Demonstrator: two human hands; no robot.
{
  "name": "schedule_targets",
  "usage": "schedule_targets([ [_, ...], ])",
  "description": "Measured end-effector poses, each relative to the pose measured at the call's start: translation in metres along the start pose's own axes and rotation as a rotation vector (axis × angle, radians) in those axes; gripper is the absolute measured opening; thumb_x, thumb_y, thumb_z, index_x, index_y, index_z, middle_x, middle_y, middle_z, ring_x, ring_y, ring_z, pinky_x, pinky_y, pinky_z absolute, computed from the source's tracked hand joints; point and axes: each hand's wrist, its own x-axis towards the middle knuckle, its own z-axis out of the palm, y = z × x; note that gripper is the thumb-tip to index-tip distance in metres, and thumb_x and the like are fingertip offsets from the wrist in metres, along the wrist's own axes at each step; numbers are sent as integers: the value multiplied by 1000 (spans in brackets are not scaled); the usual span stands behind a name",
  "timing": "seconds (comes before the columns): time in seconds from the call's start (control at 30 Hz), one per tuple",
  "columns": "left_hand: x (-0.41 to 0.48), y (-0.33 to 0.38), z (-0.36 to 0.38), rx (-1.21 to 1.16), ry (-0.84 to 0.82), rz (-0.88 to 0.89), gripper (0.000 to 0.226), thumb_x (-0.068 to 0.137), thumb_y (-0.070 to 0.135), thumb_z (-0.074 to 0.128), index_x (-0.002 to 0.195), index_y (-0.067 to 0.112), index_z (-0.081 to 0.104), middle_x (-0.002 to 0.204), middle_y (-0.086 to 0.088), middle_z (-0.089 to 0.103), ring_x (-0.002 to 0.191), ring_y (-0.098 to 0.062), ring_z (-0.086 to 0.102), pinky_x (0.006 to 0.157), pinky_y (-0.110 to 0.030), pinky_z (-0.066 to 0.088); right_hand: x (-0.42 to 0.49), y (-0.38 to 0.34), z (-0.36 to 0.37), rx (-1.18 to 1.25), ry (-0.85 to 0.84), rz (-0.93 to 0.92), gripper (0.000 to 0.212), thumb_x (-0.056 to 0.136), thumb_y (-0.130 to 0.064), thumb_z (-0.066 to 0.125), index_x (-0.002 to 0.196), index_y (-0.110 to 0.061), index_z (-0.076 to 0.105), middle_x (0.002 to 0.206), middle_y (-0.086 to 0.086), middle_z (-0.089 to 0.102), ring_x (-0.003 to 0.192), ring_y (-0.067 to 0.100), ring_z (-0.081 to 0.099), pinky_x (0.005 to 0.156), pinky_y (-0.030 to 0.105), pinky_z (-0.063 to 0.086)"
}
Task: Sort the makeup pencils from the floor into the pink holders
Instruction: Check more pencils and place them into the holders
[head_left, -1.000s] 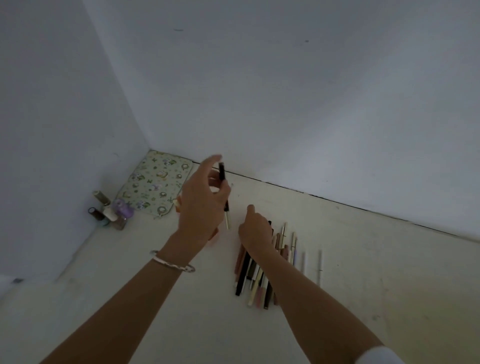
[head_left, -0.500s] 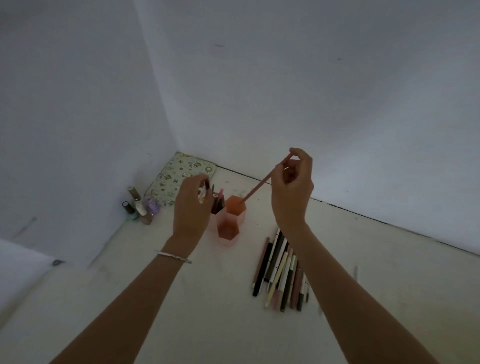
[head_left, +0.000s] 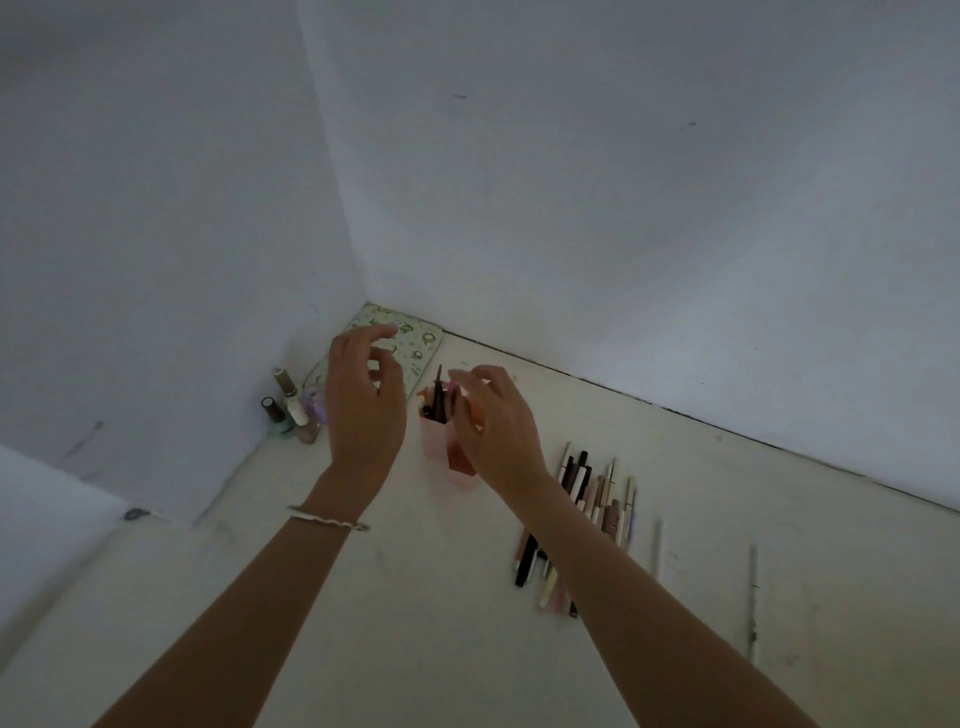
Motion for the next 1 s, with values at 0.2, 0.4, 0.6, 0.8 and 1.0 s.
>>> schedule_targets([
  [0.2,-43,29,54,-14,-325,21,22,90,11,51,106,24,60,90,11,63,75,1,60,67,-7,46,18,25,-60,185,337,267,39,84,-1,47,119,-16,58,100,-4,58,67,3,50,61,10,41],
  [0.4,-116,1,120,508,-878,-120,26,97,18,48,121,10,49,112,-6,61,102,-22,61,82,-30,48,-1,65,-114,95,356,382,33,82,-1,47,106,-20,62,91,-6,63,60,4,50,59,11,40],
  [0.6,-140,-17,137,625,-972,-189,20,90,13,52,109,7,48,109,-12,62,99,-30,62,76,-34,46,-40,99,-126,-2,357,472,25,88,4,52,100,-13,66,88,-6,65,61,3,52,58,16,42],
  [0.8,-135,-22,139,591,-988,-252,24,84,15,64,102,4,52,104,-12,62,95,-28,61,72,-31,44,-52,104,-111,26,287,491,24,88,3,52,101,-13,66,90,-9,64,62,2,52,60,15,41],
  [1.0,-98,6,125,345,-780,-282,16,87,10,66,102,7,61,93,-5,65,77,-12,62,65,-15,53,-43,99,-91,18,198,503,21,92,-6,50,105,-16,64,92,-9,65,62,3,52,62,24,51],
])
